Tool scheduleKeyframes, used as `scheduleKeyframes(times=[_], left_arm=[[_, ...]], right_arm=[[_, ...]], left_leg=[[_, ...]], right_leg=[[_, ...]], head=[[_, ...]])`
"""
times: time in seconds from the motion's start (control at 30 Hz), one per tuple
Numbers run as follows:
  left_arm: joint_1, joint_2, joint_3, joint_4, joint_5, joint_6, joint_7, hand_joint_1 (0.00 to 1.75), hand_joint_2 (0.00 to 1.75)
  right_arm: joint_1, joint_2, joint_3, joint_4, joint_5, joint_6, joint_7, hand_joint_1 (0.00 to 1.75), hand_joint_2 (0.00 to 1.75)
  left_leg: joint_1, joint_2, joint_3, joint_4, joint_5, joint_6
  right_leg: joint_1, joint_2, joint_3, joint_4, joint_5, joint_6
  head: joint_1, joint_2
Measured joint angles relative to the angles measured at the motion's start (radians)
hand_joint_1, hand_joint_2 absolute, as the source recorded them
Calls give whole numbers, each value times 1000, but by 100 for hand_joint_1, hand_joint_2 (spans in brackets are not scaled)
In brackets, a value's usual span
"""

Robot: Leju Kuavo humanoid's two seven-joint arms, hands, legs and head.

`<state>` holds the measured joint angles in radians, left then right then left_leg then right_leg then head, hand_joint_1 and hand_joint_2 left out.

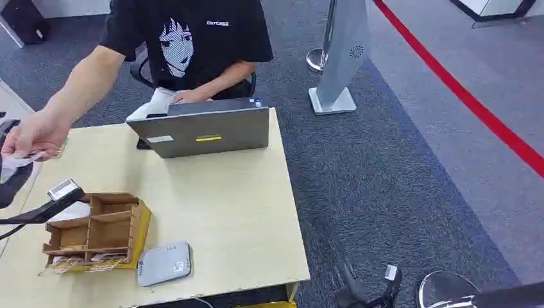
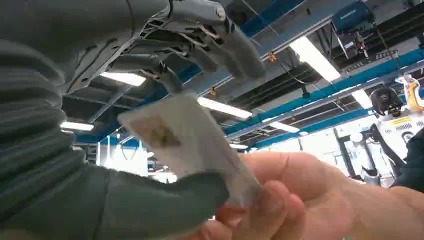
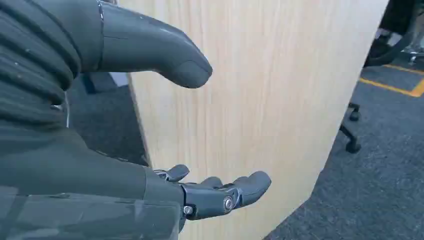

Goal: Pass the card to the sensor for recognition and then transmit it.

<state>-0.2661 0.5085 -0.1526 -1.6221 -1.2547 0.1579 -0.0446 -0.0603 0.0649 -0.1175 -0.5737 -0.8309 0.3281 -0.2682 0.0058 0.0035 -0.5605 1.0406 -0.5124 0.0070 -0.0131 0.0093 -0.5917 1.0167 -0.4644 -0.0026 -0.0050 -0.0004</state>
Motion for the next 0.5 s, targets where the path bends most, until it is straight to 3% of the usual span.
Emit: scheduleKeyframes(times=[0.4, 0.5], left_arm=[[2, 10, -11, 5, 14, 9, 9, 175, 175], [44, -3, 0, -16, 68, 92, -16, 175, 175]], right_arm=[[5, 0, 0, -12, 17, -16, -2, 0, 175], [7, 0, 0, -15, 32, -20, -7, 0, 175]], left_leg=[[0, 0, -1, 0, 0, 0], [0, 2, 0, 0, 0, 0]], right_leg=[[0, 0, 0, 0, 0, 0], [0, 2, 0, 0, 0, 0]], head=[[0, 0], [0, 0]])
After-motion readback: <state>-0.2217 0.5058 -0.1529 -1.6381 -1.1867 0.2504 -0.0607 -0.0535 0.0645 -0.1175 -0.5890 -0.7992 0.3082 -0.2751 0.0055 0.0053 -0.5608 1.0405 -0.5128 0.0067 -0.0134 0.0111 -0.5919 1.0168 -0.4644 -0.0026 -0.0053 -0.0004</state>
